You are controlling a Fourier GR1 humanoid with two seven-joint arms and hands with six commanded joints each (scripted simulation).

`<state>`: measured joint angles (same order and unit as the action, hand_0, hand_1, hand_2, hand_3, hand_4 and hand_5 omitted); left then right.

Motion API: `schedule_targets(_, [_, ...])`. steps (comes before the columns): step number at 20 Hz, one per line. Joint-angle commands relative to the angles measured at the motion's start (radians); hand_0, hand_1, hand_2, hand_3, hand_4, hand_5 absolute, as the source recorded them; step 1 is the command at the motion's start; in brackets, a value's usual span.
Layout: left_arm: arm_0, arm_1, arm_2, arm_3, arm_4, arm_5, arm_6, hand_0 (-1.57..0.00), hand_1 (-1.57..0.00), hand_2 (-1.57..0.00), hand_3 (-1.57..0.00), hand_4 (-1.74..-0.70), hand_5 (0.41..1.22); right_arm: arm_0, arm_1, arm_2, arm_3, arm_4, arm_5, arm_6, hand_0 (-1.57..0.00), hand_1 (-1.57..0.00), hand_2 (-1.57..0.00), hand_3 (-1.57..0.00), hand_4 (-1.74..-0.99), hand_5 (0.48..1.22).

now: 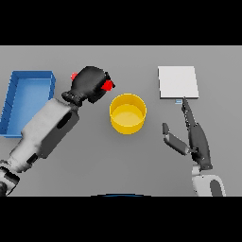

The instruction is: Pick up the red beaker and tilt it to pour out 1 green nut into yellow bowl. Pick up the yellow bowl and place it on the metallic measuring scale.

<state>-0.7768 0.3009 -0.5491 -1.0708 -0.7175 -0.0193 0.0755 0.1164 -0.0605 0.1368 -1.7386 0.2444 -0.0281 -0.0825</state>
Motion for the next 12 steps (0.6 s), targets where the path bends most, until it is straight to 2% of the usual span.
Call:
schedule_targets(1, [-0.023, 0.005, -0.029, 0.011, -0.025, -0.022, 0.003, -1.57, -1.57, -1.57, -1.57, -1.74, 1.186, 0.010, 0.007, 0.009, -0.006, 0.004, -0.001, -0.010, 0.00, 0.00, 0.00, 0.00, -1.268, 0.720])
schedule_targets(2, [-0.057, 0.012, -0.059, 0.034, -0.053, -0.044, -0.002, -1.57, -1.57, -1.57, -1.57, -1.74, 1.193, 0.017, 0.014, 0.017, -0.011, 0.009, -0.002, -0.019, 0.00, 0.00, 0.00, 0.00, -1.264, 0.717])
schedule_targets(3, [-0.087, 0.015, -0.086, 0.056, -0.074, -0.066, -0.016, -1.57, -1.57, -1.57, -1.57, -1.69, 1.198, 0.013, 0.014, 0.015, -0.009, 0.011, -0.006, -0.029, 0.00, 0.00, 0.00, 0.00, -1.261, 0.715])
schedule_targets(5, [-0.146, 0.021, -0.147, 0.096, -0.122, -0.109, -0.044, -1.57, -1.57, -1.57, -1.57, -1.61, 1.206, -0.003, 0.018, 0.011, -0.004, 0.012, -0.012, 0.001, 0.00, 0.00, 0.00, 0.00, -1.258, 0.697])
schedule_targets(7, [-0.200, 0.012, -0.212, 0.121, -0.161, -0.181, -0.041, -1.57, -1.57, -1.57, -1.57, -1.66, 1.212, -0.001, 0.019, 0.005, 0.017, 0.019, -0.023, -0.010, 0.00, 0.00, 0.00, 0.00, -1.245, 0.679])
schedule_targets(9, [-0.235, 0.010, -0.259, 0.142, -0.184, -0.213, -0.064, -1.57, -1.57, -1.57, -1.57, -1.68, 1.215, 0.000, 0.039, 0.009, 0.016, 0.013, -0.031, -0.017, 0.00, 0.00, 0.00, 0.00, -1.225, 0.663])
schedule_targets(11, [-0.275, 0.004, -0.305, 0.165, -0.207, -0.243, -0.078, -1.57, -1.57, -1.57, -1.57, -1.70, 1.217, 0.000, 0.031, -0.002, 0.014, 0.009, -0.034, -0.008, 0.00, 0.00, 0.00, 0.00, -1.209, 0.654])
schedule_targets(12, [-0.284, 0.011, -0.332, 0.169, -0.220, -0.256, -0.091, -1.57, -1.57, -1.57, -1.57, -1.71, 1.218, 0.012, 0.032, 0.005, 0.007, 0.015, -0.034, -0.024, 0.00, 0.00, 0.00, 0.00, -1.198, 0.650])
